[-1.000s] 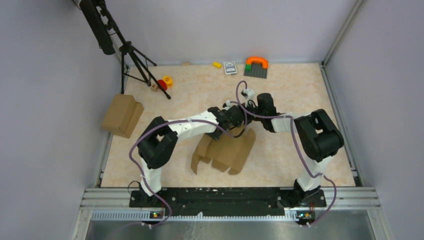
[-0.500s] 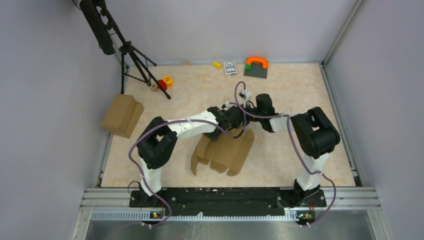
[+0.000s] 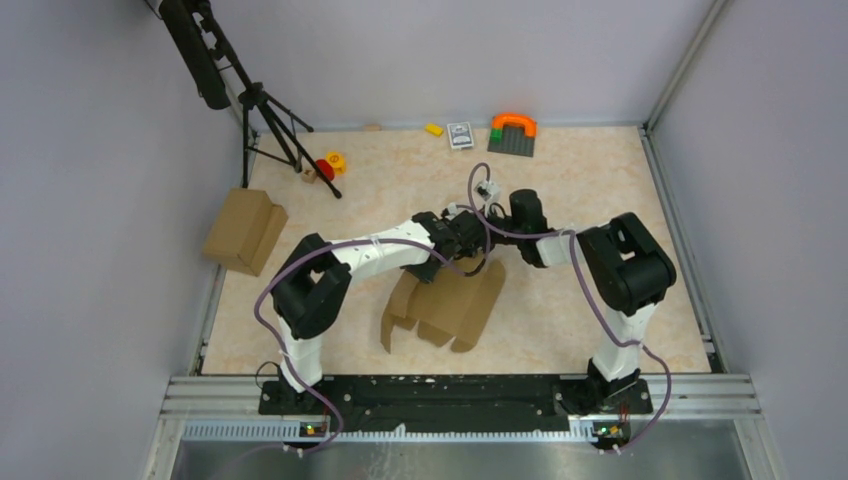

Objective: Fold the paper box

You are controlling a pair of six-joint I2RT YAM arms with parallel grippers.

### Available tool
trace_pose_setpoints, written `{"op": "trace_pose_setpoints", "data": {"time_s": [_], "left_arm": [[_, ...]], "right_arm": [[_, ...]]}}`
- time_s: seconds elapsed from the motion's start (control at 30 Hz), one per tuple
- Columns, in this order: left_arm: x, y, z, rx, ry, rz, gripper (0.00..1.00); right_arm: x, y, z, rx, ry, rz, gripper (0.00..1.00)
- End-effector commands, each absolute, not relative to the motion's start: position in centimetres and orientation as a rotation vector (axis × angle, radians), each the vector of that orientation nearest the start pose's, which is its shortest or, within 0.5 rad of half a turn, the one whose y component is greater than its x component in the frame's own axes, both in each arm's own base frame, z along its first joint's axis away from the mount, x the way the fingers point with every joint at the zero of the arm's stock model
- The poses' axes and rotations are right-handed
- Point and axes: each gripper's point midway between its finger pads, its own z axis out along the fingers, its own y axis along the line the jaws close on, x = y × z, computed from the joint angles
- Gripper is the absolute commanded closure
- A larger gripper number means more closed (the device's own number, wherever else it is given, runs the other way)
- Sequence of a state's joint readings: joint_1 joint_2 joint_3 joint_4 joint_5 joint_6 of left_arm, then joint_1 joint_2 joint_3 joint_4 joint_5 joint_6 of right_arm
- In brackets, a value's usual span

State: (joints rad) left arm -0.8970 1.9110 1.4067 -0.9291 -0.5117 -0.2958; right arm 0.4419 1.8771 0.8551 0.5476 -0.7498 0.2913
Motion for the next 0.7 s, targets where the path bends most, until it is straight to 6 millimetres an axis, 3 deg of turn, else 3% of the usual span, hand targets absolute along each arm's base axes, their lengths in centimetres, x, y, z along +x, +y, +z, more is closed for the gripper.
{"op": "trace_pose_setpoints", "data": {"time_s": [0.0,0.3,0.53,0.67], "left_arm": [[28.7,-29.4,6.9,0.840,2.485,0.132,0.61],[28.5,-29.7,7.5,0.859,2.474,0.089,0.62],[28.4,-29.8,7.3,0.872,2.480,0.083,0.62],[28.4,-30.2,7.5,0.875,2.481,0.060,0.61]], "right_arm": [[27.9,36.3,13.4,-0.985,1.610,1.474,0.40],[28.3,36.7,12.6,-0.965,1.633,1.473,0.48],[28.9,36.8,11.9,-0.947,1.672,1.425,0.64],[29.6,36.9,11.3,-0.907,1.700,1.305,0.73]]}}
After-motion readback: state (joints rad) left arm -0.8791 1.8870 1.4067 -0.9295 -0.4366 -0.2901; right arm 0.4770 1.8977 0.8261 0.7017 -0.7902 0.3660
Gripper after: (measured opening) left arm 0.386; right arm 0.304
